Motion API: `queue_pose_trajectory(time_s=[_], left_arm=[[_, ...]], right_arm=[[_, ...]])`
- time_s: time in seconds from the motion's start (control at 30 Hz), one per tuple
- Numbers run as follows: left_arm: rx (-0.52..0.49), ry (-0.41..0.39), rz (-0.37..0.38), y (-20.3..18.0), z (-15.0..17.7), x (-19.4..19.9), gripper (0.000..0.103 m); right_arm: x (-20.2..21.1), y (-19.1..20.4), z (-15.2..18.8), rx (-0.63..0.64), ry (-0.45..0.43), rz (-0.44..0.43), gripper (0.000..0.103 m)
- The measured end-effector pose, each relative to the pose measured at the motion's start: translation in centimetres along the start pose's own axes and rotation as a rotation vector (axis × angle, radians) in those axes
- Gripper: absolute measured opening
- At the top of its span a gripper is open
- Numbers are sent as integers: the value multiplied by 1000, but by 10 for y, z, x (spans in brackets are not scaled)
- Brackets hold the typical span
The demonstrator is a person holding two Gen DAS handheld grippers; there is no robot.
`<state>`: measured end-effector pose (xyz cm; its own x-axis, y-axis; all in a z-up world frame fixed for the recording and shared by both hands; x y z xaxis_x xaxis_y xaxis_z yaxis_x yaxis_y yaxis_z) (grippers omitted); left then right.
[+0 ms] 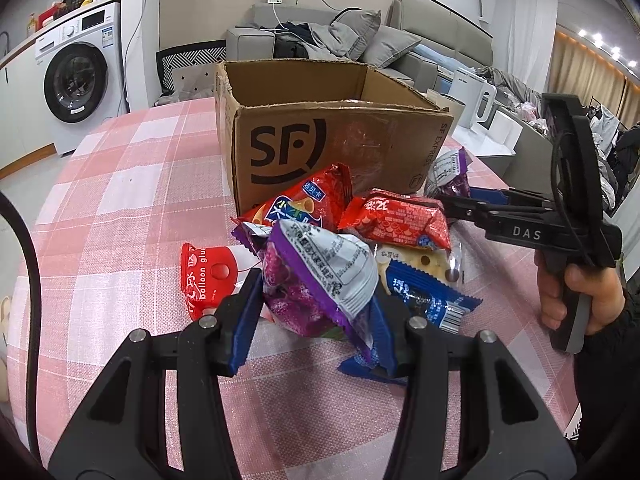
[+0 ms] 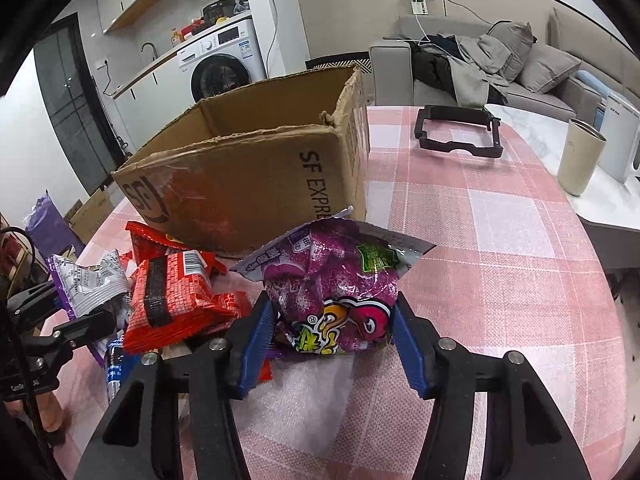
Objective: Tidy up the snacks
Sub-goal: 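Grasp the purple-and-white snack bag with the left gripper while the right gripper lifts the grape bag, then carry both held bags over the box with both grippers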
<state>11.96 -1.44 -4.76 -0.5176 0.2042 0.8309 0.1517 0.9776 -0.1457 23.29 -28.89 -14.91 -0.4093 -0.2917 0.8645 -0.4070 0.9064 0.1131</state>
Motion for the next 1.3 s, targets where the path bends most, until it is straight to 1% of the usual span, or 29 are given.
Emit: queue_pose_trajectory(time_s=[0.17,0.77,1.0,1.3], left_arm=[[-2,-2,5,0,0,1,47],[-3,-64,2,-3,-2,26,47],[1,-84,-3,-5,-2,35,46],[6,-112,-9,-7,-5,47,47]], right_arm=[[10,-2,1,-11,-23,-4,58],[48,8,8,-2,-76,-29,58],[70,10,8,0,-142,-26,58],[92,15,9,11,-181,-41,58]])
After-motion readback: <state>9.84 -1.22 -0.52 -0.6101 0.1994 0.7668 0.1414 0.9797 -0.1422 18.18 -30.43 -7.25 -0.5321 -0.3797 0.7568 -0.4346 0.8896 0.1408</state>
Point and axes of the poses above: each gripper's, at about its wrist camera, not at the fingertips, and x roughly against the way its jaws point, y to its left, z to its underside, the point moved 2 cm from there along -x, roughly the way its jaws point, and after that the axes turned 13 degrees about y, right-handed, at the moved point
